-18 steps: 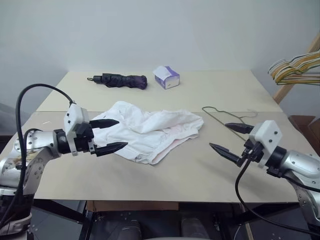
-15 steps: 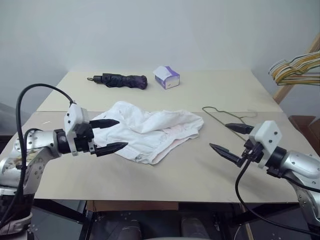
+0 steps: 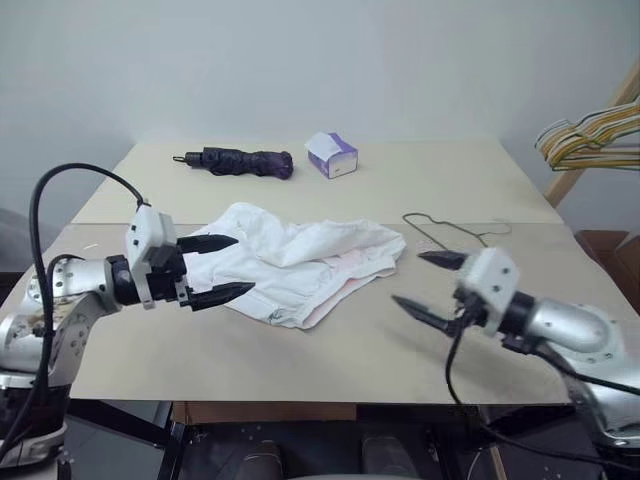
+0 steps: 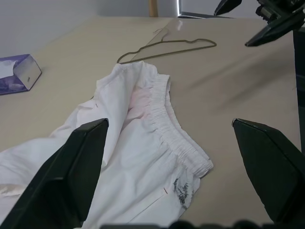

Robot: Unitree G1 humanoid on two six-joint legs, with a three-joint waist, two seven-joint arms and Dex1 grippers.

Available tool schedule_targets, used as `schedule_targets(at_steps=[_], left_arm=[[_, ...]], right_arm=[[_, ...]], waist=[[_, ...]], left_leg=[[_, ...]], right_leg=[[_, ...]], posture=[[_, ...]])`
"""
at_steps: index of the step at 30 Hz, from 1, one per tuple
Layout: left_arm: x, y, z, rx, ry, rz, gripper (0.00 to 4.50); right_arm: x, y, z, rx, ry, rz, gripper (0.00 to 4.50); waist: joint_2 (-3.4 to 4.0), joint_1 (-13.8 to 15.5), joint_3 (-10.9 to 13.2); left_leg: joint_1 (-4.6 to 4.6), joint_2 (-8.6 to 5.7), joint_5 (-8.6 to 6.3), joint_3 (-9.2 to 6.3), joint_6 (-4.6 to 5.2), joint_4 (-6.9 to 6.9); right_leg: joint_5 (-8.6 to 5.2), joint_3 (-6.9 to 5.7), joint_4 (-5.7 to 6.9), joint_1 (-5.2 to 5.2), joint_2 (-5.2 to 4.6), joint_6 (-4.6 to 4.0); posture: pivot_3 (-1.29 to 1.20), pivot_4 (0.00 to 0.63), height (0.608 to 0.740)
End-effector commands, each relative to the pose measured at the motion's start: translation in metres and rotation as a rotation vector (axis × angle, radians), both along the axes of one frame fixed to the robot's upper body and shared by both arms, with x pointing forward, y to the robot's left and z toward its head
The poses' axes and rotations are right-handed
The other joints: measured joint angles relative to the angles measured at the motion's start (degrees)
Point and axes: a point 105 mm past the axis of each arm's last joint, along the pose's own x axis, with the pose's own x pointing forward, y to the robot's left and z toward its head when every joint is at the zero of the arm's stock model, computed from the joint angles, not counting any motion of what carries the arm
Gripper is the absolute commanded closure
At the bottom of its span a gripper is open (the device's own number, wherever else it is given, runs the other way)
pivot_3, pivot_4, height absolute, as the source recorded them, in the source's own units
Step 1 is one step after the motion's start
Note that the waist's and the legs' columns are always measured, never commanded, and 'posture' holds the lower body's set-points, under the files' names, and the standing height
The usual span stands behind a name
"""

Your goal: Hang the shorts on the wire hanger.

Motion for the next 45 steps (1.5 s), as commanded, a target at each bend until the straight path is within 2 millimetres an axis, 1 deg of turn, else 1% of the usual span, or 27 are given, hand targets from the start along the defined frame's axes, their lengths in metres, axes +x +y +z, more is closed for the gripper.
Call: schedule_targets(at_steps=[1, 4, 7, 10, 12, 14, 17, 20, 22, 25, 27, 29, 34, 37, 39, 43, 45], left_arm=[[-0.001, 0.001, 0.011, 0.015, -0.056, -0.012, 0.00], [0.000, 0.002, 0.011, 0.023, -0.059, -0.017, 0.00], [0.000, 0.003, 0.013, 0.027, -0.060, -0.018, 0.00], [0.000, 0.005, 0.014, 0.031, -0.058, -0.013, 0.00], [-0.001, 0.006, 0.013, 0.035, -0.054, -0.011, 0.00], [-0.002, 0.006, 0.012, 0.037, -0.051, -0.011, 0.00], [-0.002, 0.006, 0.012, 0.038, -0.050, -0.009, 0.00], [-0.003, 0.007, 0.011, 0.039, -0.049, -0.002, 0.00], [-0.004, 0.007, 0.010, 0.039, -0.049, -0.001, 0.00], [-0.004, 0.007, 0.010, 0.038, -0.049, 0.002, 0.00], [-0.005, 0.007, 0.009, 0.038, -0.049, 0.002, 0.00], [-0.005, 0.006, 0.009, 0.038, -0.049, 0.002, 0.00], [-0.004, 0.005, 0.009, 0.036, -0.052, 0.001, 0.00], [-0.004, 0.004, 0.009, 0.036, -0.053, 0.000, 0.00], [-0.004, 0.004, 0.008, 0.035, -0.053, 0.000, 0.00], [-0.007, 0.004, 0.004, 0.060, -0.049, -0.007, 0.00], [-0.009, 0.006, -0.004, 0.109, -0.051, -0.018, 0.00]], right_arm=[[0.004, 0.028, -0.004, -0.061, -0.040, 0.045, 0.01], [0.008, 0.058, -0.021, -0.154, -0.027, 0.111, 0.01], [0.016, 0.086, -0.036, -0.237, -0.022, 0.134, 0.01], [0.024, 0.106, -0.050, -0.347, 0.007, 0.140, 0.01], [0.027, 0.122, -0.052, -0.407, 0.004, 0.161, 0.01], [0.025, 0.136, -0.052, -0.461, 0.026, 0.191, 0.01], [0.021, 0.148, -0.053, -0.545, 0.047, 0.214, 0.01], [0.015, 0.165, -0.053, -0.602, 0.051, 0.234, 0.01], [0.015, 0.169, -0.056, -0.653, 0.029, 0.231, 0.01], [0.017, 0.174, -0.064, -0.698, 0.068, 0.197, 0.01], [0.024, 0.174, -0.068, -0.743, 0.037, 0.151, 0.36], [0.028, 0.175, -0.069, -0.754, 0.027, 0.124, 0.87], [0.030, 0.173, -0.068, -0.755, 0.007, 0.134, 2.74], [0.029, 0.165, -0.067, -0.752, -0.001, 0.152, 3.75], [0.030, 0.155, -0.067, -0.752, -0.013, 0.155, 4.43], [0.032, 0.122, -0.067, -0.779, -0.037, 0.205, 4.47], [0.033, 0.102, -0.066, -0.794, -0.072, 0.249, 4.47]], waist=[[0.00, -0.4, 0.0], [0.00, -0.9, 0.0], [0.00, -1.2, 0.0], [0.00, -2.0, 0.0], [0.00, -2.3, 0.0], [0.00, -2.6, 0.0], [0.01, -2.8, 0.0], [0.01, -3.0, 0.0], [0.01, -3.1, 0.0], [0.01, -3.2, 0.0], [0.00, -3.4, 0.0], [0.01, -3.6, 0.0], [0.01, -4.0, 0.0], [0.01, -4.1, 0.0], [0.01, -4.1, 0.0], [0.00, -4.0, 0.0], [0.00, -3.9, 0.0]], left_leg=[[-0.03, 0.00, 0.00, 0.00, 0.00, 0.00], [-0.02, -0.01, 0.00, -0.01, 0.00, 0.00], [-0.01, 0.00, 0.01, -0.04, 0.00, -0.02], [0.02, 0.00, 0.01, -0.09, 0.01, -0.03], [0.04, 0.00, 0.02, -0.14, 0.00, -0.03], [0.08, 0.00, 0.03, -0.20, 0.00, -0.04], [0.13, 0.06, 0.03, -0.30, -0.01, -0.07], [0.23, 0.12, 0.03, -0.35, -0.01, -0.11], [0.32, 0.14, 0.03, -0.38, -0.01, -0.12], [0.37, 0.15, 0.03, -0.39, -0.01, -0.15], [0.37, 0.15, 0.03, -0.41, -0.02, -0.15], [0.39, 0.14, 0.03, -0.40, -0.02, -0.17], [0.40, 0.16, 0.04, -0.43, -0.02, -0.19], [0.40, 0.16, 0.04, -0.44, -0.02, -0.19], [0.40, 0.17, 0.04, -0.44, -0.02, -0.19], [0.38, 0.15, 0.03, -0.42, -0.02, -0.18], [0.37, 0.15, 0.03, -0.41, -0.02, -0.18]], right_leg=[[0.01, 0.00, 0.00, -0.02, 0.00, 0.00], [0.03, 0.00, 0.00, -0.01, 0.00, 0.04], [0.04, 0.00, 0.02, -0.03, 0.02, 0.06], [0.04, 0.00, 0.11, -0.05, 0.05, 0.06], [0.04, -0.01, 0.17, -0.05, 0.08, 0.06], [0.04, -0.01, 0.19, -0.03, 0.10, 0.06], [0.04, -0.02, 0.25, -0.04, 0.20, 0.06], [0.04, -0.04, 0.27, -0.01, 0.28, 0.06], [0.04, -0.04, 0.31, 0.04, 0.30, 0.05], [0.04, -0.04, 0.31, 0.05, 0.31, 0.05], [0.04, -0.03, 0.32, 0.05, 0.32, 0.05], [0.04, -0.02, 0.33, 0.05, 0.32, 0.05], [0.04, -0.03, 0.34, 0.04, 0.35, 0.06], [0.04, -0.03, 0.35, 0.03, 0.35, 0.06], [0.03, -0.03, 0.34, 0.03, 0.35, 0.06], [0.03, -0.03, 0.31, 0.05, 0.33, 0.07], [0.02, -0.03, 0.27, 0.08, 0.32, 0.07]], posture=[[-0.19, 0.000, 0.740], [-0.18, 0.000, 0.740], [-0.17, 0.000, 0.740], [-0.17, 0.000, 0.740], [-0.17, 0.000, 0.740], [-0.16, 0.000, 0.740], [-0.16, 0.000, 0.740], [-0.15, 0.000, 0.740], [-0.15, 0.000, 0.740], [-0.15, 0.000, 0.740], [-0.15, 0.000, 0.740], [-0.15, 0.000, 0.740], [-0.15, 0.000, 0.740], [-0.16, 0.000, 0.740], [-0.16, 0.000, 0.740], [-0.16, 0.000, 0.740], [-0.16, 0.000, 0.740]])
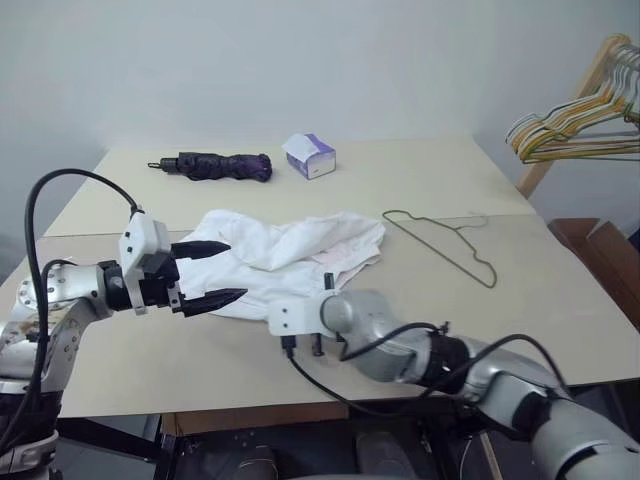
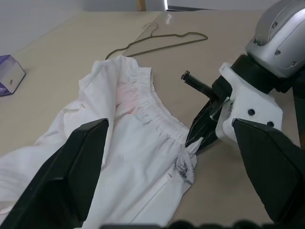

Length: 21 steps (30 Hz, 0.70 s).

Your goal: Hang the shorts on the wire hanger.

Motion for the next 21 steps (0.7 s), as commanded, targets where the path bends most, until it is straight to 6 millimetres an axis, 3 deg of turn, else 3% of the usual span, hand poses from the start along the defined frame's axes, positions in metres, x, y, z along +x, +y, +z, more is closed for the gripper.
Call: schedule_targets(at_steps=[1, 5, 8, 14, 21], left_arm=[[-0.005, 0.002, -0.001, 0.086, -0.052, -0.026, 0.00], [-0.012, 0.021, -0.036, 0.309, -0.052, -0.074, 0.00], [-0.021, 0.043, -0.064, 0.529, -0.056, -0.158, 0.00], [-0.039, 0.081, -0.096, 0.840, 0.001, -0.313, 0.00], [-0.005, 0.095, -0.120, 0.995, -0.129, -0.143, 0.00]], right_arm=[[0.003, -0.020, 0.017, 0.029, -0.062, 0.113, 4.47], [0.009, -0.060, 0.016, -0.009, -0.075, 0.099, 4.47], [0.008, -0.074, 0.015, -0.009, -0.059, 0.092, 4.47], [0.003, -0.075, 0.016, 0.047, -0.021, 0.080, 4.47], [0.003, -0.075, 0.017, 0.065, -0.023, 0.071, 4.47]], waist=[[0.00, -0.1, 0.0], [0.00, -0.3, 0.0], [0.00, -0.5, 0.0], [-0.01, -0.2, 0.0], [0.19, 0.8, -0.1]], left_leg=[[0.00, 0.00, 0.00, 0.02, 0.00, 0.00], [0.02, 0.04, -0.01, 0.10, -0.01, -0.04], [0.07, 0.08, -0.01, 0.19, 0.00, -0.10], [-0.01, 0.09, -0.01, 0.22, -0.01, -0.10], [0.16, 0.08, 0.00, 0.19, 0.00, -0.10]], right_leg=[[0.00, 0.00, -0.01, 0.00, -0.02, 0.00], [-0.04, 0.01, -0.01, -0.01, -0.02, -0.05], [-0.06, 0.04, 0.01, -0.02, -0.02, -0.09], [-0.06, 0.04, -0.02, -0.06, -0.03, -0.10], [-0.04, 0.01, 0.01, 0.12, -0.05, -0.05]], posture=[[-0.16, 0.000, 0.740], [-0.17, 0.000, 0.740], [-0.18, 0.000, 0.740], [-0.18, 0.000, 0.740], [-0.19, 0.000, 0.740]])
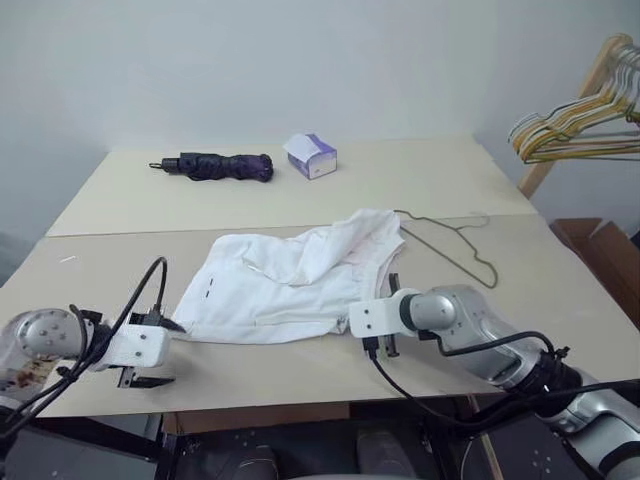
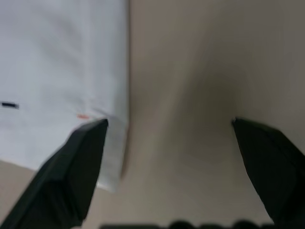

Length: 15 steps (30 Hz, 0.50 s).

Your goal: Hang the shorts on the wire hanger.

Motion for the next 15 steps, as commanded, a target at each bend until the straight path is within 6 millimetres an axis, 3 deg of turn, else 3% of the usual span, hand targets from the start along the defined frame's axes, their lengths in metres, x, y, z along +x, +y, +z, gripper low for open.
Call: schedule_targets(at_steps=[1, 5, 9, 15], left_arm=[[0.007, 0.009, -0.017, 0.072, -0.035, 0.038, 0.00], [0.023, 0.016, -0.023, 0.135, -0.104, 0.083, 0.00], [0.036, 0.024, -0.022, 0.181, -0.149, 0.114, 0.82], [0.054, 0.020, -0.013, 0.177, -0.210, 0.107, 2.56]], right_arm=[[0.004, 0.000, 0.016, 0.020, -0.056, 0.014, 4.47], [0.004, -0.002, 0.017, 0.018, -0.057, 0.009, 4.47], [0.005, -0.002, 0.019, 0.023, -0.060, 0.003, 4.50], [0.006, -0.002, 0.018, 0.026, -0.061, 0.002, 4.50]], waist=[[0.19, 0.1, -0.1], [0.72, 0.6, -0.4], [0.98, 0.8, -0.6], [0.88, 0.3, -0.6]], left_leg=[[0.06, 0.00, 0.00, 0.00, 0.00, -0.01], [0.24, 0.00, 0.00, 0.02, 0.00, -0.11], [0.81, 0.00, -0.02, 0.06, -0.03, -0.27], [0.78, 0.00, 0.00, 0.05, -0.01, -0.31]], right_leg=[[0.00, 0.00, 0.00, 0.04, 0.00, 0.00], [-0.01, 0.01, -0.01, 0.14, -0.01, 0.00], [-0.04, -0.02, -0.03, 0.45, -0.05, 0.01], [-0.14, -0.02, -0.10, 0.68, -0.06, 0.08]], posture=[[-0.19, 0.000, 0.740], [-0.20, 0.000, 0.740], [-0.20, 0.000, 0.740], [-0.21, 0.000, 0.740]])
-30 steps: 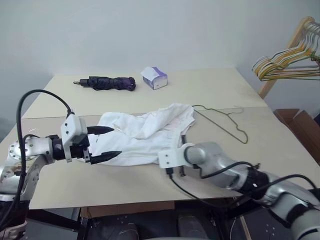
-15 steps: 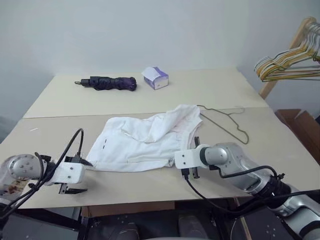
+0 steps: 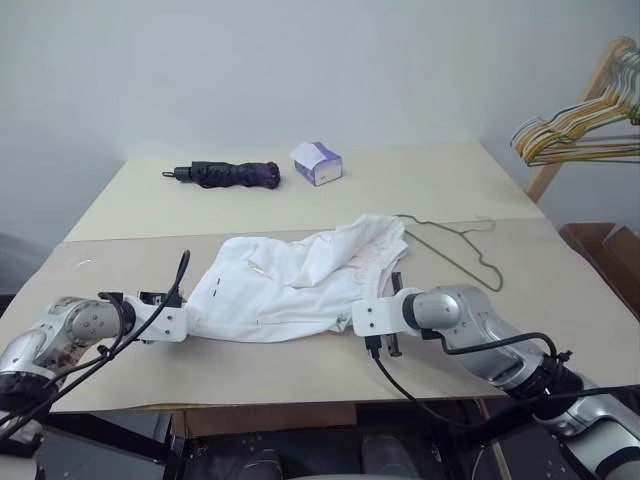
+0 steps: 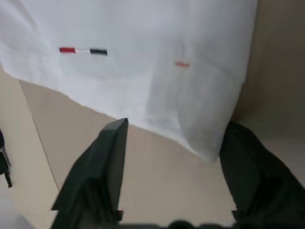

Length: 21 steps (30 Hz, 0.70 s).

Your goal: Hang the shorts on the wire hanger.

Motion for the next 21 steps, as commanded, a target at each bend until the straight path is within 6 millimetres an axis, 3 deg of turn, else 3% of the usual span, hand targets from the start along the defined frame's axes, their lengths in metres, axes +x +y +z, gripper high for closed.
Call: schedule_targets(at_steps=[1, 6, 13, 18, 21], left_arm=[[0.010, 0.001, 0.004, 0.012, -0.025, 0.007, 2.99], [0.016, -0.004, 0.008, -0.011, -0.042, -0.007, 4.48], [0.012, -0.013, 0.014, -0.051, -0.028, -0.075, 4.48], [-0.015, -0.018, 0.027, -0.073, 0.151, -0.215, 4.48], [-0.036, -0.018, 0.038, -0.088, 0.299, -0.269, 4.48]], right_arm=[[0.006, 0.003, 0.016, 0.024, -0.063, 0.011, 4.50], [0.006, 0.002, 0.017, 0.026, -0.067, 0.012, 4.50], [0.002, 0.004, 0.018, 0.038, -0.063, 0.033, 4.50], [-0.003, 0.002, 0.029, 0.082, -0.072, 0.103, 4.50], [-0.019, -0.001, 0.039, 0.147, -0.037, 0.213, 4.50]], waist=[[-0.06, -0.2, 0.0], [-0.34, -0.9, 0.0], [-0.59, -2.1, 0.1], [-0.84, -2.3, 0.2], [-0.87, -2.4, 0.2]], left_leg=[[-0.09, -0.01, 0.00, 0.00, 0.00, 0.00], [-0.41, -0.03, 0.03, -0.03, -0.01, 0.03], [-0.64, -0.02, 0.03, -0.05, -0.01, 0.03], [-0.66, -0.02, 0.03, -0.06, -0.02, 0.03], [-0.72, -0.02, 0.03, -0.05, -0.02, 0.02]], right_leg=[[0.00, 0.00, -0.02, -0.07, -0.01, 0.02], [0.01, -0.02, 0.04, -0.38, -0.01, 0.05], [0.01, -0.02, 0.06, -0.61, -0.01, 0.05], [0.02, -0.02, 0.08, -0.64, -0.01, 0.05], [0.01, -0.02, 0.05, -0.67, -0.01, 0.04]], posture=[[-0.21, 0.000, 0.740], [-0.21, 0.000, 0.740], [-0.20, 0.000, 0.740], [-0.19, 0.000, 0.740], [-0.19, 0.000, 0.740]])
